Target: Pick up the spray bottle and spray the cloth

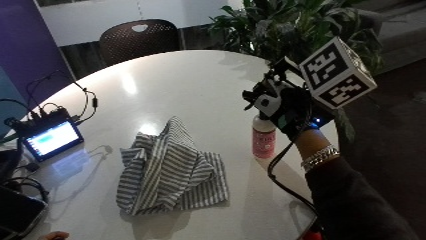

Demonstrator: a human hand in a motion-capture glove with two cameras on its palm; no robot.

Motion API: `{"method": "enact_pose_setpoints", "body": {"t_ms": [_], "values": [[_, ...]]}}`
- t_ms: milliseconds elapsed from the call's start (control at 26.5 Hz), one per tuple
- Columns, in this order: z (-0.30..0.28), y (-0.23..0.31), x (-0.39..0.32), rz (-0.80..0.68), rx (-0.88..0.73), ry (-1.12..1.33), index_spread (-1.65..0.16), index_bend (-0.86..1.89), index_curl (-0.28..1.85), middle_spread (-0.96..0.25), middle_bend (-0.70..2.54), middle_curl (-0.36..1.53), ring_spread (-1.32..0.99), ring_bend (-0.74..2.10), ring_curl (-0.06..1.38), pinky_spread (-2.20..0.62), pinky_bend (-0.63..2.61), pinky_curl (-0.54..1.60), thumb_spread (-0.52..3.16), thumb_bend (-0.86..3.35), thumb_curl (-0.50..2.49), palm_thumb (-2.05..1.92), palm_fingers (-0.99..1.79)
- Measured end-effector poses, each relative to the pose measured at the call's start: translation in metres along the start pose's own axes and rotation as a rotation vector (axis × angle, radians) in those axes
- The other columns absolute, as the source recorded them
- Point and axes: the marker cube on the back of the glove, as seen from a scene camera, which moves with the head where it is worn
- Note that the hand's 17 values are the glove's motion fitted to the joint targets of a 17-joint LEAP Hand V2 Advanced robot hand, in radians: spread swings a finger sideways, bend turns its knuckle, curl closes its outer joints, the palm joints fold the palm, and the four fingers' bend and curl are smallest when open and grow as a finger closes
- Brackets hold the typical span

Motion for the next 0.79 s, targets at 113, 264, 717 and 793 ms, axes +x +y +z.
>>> {"method": "enact_pose_setpoints", "body": {"t_ms": [113,264,717,793], "values": [[0.008,0.003,0.006,0.029,0.021,-0.087,-0.31,0.21,0.34,-0.12,0.33,0.39,-0.14,0.45,0.35,0.09,0.17,0.25,1.13,-0.01,0.22,0.59,1.16],[0.020,0.009,0.014,0.033,0.017,-0.183,-0.29,0.24,0.38,-0.13,0.35,0.41,-0.15,0.45,0.37,0.06,0.17,0.26,1.10,-0.02,0.23,0.59,1.21],[0.058,0.017,0.011,-0.097,0.038,-0.473,-0.28,0.28,0.44,-0.20,0.50,0.47,-0.19,0.47,0.39,-0.11,0.26,0.31,1.10,-0.04,0.25,0.64,1.40],[0.059,0.015,0.006,-0.124,0.071,-0.483,-0.27,0.28,0.45,-0.20,0.50,0.47,-0.19,0.50,0.40,-0.16,0.29,0.32,1.11,-0.06,0.23,0.58,1.44]]}}
